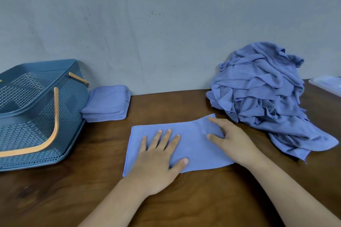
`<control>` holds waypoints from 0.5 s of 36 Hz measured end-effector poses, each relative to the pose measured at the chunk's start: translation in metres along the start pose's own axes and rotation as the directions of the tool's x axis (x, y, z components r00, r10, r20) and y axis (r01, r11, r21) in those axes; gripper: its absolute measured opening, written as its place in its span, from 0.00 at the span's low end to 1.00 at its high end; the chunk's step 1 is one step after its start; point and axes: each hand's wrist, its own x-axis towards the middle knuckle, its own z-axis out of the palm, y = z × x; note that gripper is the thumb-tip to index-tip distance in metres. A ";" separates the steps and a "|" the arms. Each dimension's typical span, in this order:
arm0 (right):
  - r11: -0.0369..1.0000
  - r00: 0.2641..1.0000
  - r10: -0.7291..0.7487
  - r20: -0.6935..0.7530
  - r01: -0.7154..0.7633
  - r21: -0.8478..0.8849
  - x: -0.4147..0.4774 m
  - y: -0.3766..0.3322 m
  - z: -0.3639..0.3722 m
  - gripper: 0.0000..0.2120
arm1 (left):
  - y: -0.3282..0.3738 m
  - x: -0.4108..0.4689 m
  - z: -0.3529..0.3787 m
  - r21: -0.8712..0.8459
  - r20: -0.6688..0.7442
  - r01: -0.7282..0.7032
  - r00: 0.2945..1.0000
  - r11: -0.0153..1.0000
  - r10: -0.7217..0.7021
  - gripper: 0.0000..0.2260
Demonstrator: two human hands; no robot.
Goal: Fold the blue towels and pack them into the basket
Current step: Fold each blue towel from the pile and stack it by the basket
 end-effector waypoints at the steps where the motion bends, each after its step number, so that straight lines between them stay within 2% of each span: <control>1: 1.000 1.000 -0.006 0.012 0.007 -0.029 -0.001 0.000 -0.001 0.31 | 0.003 -0.002 0.000 0.002 0.007 0.004 1.000 1.000 -0.004 0.34; 5: 0.987 0.997 -0.028 0.079 0.040 -0.154 -0.006 0.002 -0.005 0.36 | 0.009 -0.009 0.000 -0.012 0.029 0.012 1.000 1.000 -0.012 0.34; 9: 0.969 0.994 -0.040 0.102 0.064 -0.237 -0.006 0.002 -0.006 0.37 | 0.003 -0.008 -0.006 -0.080 0.027 0.024 0.999 0.997 -0.022 0.33; 15: 0.970 0.993 -0.037 0.115 0.063 -0.235 -0.008 0.004 -0.007 0.37 | -0.053 -0.008 -0.018 -0.123 -0.033 0.154 0.987 0.980 -0.159 0.33; 18: 0.975 0.993 -0.036 0.114 0.060 -0.212 -0.008 0.003 -0.008 0.37 | -0.087 -0.020 -0.018 -0.207 -0.043 0.148 0.986 0.967 -0.160 0.33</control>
